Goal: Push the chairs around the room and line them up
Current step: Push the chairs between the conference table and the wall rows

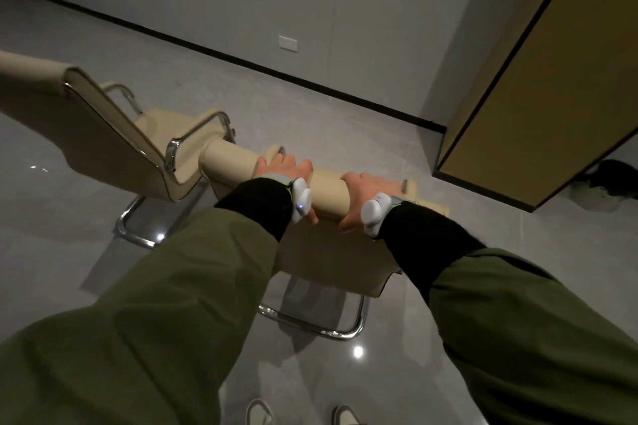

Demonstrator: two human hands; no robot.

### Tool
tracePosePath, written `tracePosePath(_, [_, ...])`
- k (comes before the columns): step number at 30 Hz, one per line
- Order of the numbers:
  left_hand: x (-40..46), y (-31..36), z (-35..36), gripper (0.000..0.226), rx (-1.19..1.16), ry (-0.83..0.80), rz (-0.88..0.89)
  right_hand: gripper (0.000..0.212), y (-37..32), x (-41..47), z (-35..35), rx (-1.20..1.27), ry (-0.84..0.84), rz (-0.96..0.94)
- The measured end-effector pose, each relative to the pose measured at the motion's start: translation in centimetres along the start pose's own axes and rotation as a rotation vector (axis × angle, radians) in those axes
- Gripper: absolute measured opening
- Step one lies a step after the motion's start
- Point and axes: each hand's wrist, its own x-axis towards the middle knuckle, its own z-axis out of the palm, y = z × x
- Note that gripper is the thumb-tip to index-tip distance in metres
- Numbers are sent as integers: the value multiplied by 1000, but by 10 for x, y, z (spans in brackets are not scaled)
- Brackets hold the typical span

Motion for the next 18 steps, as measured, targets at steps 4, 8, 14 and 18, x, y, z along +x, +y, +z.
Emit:
tracePosePath(4, [-14, 19, -2, 90, 8, -47, -44, 97, 16, -13, 4, 15, 5, -59])
tracePosePath(8, [-27, 38, 2, 93, 17, -44, -87, 97, 29, -28, 9, 8, 38, -102])
tracePosePath(14, [-47, 62, 5, 93, 53, -55, -153, 84, 42, -46, 16, 22, 61, -145])
tracePosePath(18, [-62, 76, 10, 93, 68, -48, -196, 83, 51, -59, 21, 24, 57, -184])
